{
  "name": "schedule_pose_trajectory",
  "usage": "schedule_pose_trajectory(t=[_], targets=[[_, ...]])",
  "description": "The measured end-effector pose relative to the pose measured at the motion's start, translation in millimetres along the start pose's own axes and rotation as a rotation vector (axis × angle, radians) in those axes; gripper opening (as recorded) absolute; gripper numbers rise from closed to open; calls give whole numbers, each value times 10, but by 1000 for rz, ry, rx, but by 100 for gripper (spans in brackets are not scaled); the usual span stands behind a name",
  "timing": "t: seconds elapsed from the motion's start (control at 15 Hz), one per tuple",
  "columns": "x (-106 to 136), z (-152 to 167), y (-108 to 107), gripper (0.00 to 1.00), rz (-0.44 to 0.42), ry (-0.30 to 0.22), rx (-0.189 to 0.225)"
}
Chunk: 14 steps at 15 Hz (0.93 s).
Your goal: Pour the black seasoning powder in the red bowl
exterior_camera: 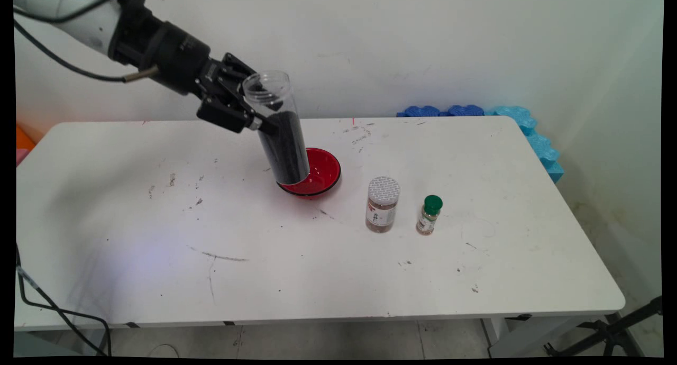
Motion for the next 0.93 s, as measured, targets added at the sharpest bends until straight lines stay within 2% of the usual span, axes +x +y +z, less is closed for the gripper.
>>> schedule_pose_trajectory(t=[0.4, 0.93], targets=[[103, -94, -81, 0, -82, -5, -2], [65, -15, -190, 0, -304, -26, 1]])
